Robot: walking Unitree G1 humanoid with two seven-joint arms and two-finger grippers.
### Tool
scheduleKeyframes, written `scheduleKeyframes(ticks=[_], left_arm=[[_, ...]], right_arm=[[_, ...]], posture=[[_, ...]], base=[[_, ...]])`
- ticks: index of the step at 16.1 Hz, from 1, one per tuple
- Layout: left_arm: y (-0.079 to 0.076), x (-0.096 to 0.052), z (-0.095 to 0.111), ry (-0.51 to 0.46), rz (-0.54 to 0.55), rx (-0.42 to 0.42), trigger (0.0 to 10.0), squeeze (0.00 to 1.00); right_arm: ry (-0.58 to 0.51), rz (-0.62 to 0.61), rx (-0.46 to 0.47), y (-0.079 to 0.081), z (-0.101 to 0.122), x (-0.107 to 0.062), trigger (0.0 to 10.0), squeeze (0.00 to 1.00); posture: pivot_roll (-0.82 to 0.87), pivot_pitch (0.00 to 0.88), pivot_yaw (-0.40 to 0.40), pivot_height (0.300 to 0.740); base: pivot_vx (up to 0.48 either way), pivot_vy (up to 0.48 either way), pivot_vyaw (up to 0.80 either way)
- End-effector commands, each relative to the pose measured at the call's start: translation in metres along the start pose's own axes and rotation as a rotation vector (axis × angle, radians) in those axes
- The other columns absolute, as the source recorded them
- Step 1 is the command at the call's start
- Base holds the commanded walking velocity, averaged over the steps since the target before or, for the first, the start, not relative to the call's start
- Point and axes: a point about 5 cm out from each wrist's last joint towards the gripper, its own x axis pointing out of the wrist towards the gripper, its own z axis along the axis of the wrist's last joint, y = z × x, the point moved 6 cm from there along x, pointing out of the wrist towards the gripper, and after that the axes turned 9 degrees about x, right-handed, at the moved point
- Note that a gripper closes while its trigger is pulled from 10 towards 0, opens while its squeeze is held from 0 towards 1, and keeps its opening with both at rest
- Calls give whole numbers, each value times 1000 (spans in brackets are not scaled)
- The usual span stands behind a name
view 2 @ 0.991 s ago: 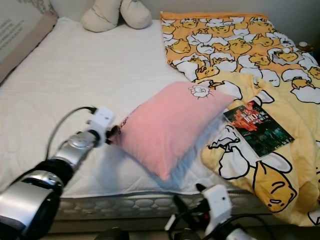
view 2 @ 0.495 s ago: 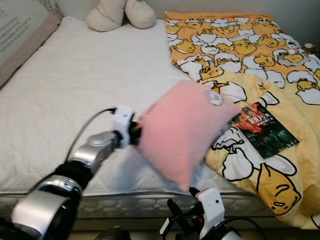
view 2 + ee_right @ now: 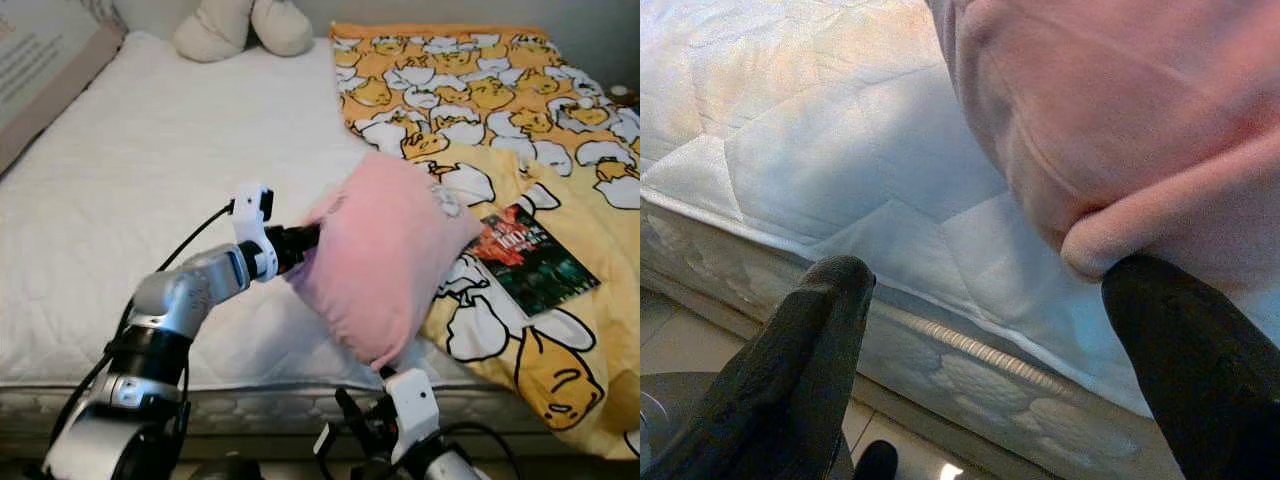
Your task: Clean up the room
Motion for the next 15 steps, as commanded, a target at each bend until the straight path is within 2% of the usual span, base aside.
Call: scheduleKeyframes(ticks=[1,2,3,4,6,8,10,12,13,14,15], left_arm=[[-3,-5,2,3,-3,-28,10000,0],[8,-13,5,-14,37,5,10000,0],[25,-21,10,-39,107,108,10000,0],[40,-30,16,-48,174,247,10000,0],[49,-39,27,-62,216,361,10000,0],[48,-43,34,-76,217,409,10000,0],[58,-48,35,-66,234,466,10000,0],[62,-48,29,-47,210,484,10000,0],[71,-49,22,-27,197,527,10000,0],[92,-53,16,-8,240,560,10000,0],[111,-58,9,24,282,513,10000,0]], right_arm=[[7,-16,-18,-5,-2,1,10000,0],[22,-40,-45,-13,-6,2,10000,0],[26,-91,-71,-25,-11,4,10000,0],[31,-125,-101,-34,-15,6,10000,0],[43,-141,-120,-40,-19,8,10000,0],[52,-156,-137,-45,-22,10,10000,0],[36,-196,-144,-55,-22,15,10000,0],[-2,-177,-109,-53,-14,18,10000,0],[-55,-170,-50,-51,-3,19,10000,0],[-136,-178,-17,-52,18,18,10000,0],[-185,-189,-7,-54,31,16,10000,0]], posture=[[-110,7,62,710],[-104,6,59,710],[-100,4,58,710],[-98,3,57,710],[-90,0,55,710],[-84,0,51,710],[-79,0,48,710],[-75,0,47,710],[-75,0,47,710],[-76,0,47,710],[-83,0,47,710]], base=[[0,0,0],[0,0,0],[0,0,0],[0,0,0],[0,0,0],[0,0,0],[0,0,0],[0,0,0],[0,0,0],[0,0,0],[0,0,0]])
